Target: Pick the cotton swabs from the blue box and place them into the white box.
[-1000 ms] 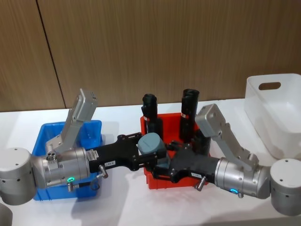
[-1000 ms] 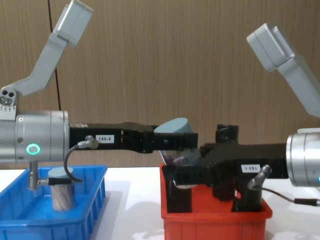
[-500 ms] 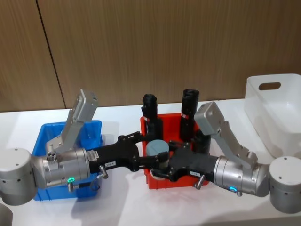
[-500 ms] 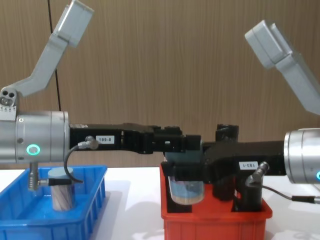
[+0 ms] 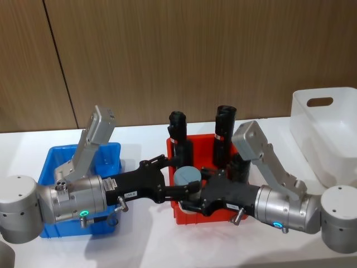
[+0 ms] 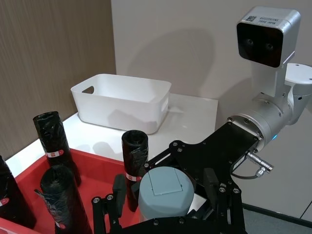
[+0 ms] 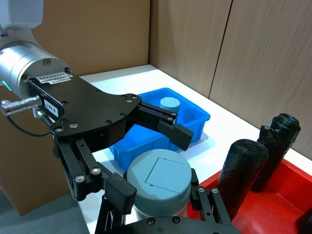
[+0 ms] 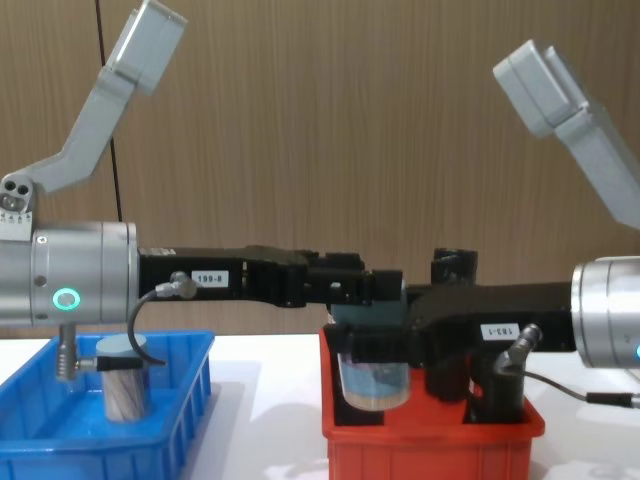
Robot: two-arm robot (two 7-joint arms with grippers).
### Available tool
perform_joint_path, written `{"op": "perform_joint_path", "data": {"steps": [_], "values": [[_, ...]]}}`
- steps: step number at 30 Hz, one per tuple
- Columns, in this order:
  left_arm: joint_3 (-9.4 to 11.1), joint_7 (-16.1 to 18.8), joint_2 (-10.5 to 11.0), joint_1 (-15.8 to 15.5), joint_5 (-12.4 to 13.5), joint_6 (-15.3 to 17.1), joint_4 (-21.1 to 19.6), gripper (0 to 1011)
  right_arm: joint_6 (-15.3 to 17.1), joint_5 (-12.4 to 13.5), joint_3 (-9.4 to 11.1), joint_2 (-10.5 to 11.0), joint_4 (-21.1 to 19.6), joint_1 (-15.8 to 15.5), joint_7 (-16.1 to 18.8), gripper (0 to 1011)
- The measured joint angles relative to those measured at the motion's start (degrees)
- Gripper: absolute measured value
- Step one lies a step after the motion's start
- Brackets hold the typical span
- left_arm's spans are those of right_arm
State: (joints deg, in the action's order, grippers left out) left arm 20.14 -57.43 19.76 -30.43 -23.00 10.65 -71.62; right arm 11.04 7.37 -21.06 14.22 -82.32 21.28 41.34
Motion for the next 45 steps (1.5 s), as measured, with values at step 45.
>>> {"op": "perform_joint_path", "data": {"steps": [45], "values": [[0.0, 0.0, 0.0, 0.0, 0.0, 0.0, 0.0, 1004, -4.1, 7.6, 10.8, 12.1, -3.9, -3.9, -11.1, 641]]}}
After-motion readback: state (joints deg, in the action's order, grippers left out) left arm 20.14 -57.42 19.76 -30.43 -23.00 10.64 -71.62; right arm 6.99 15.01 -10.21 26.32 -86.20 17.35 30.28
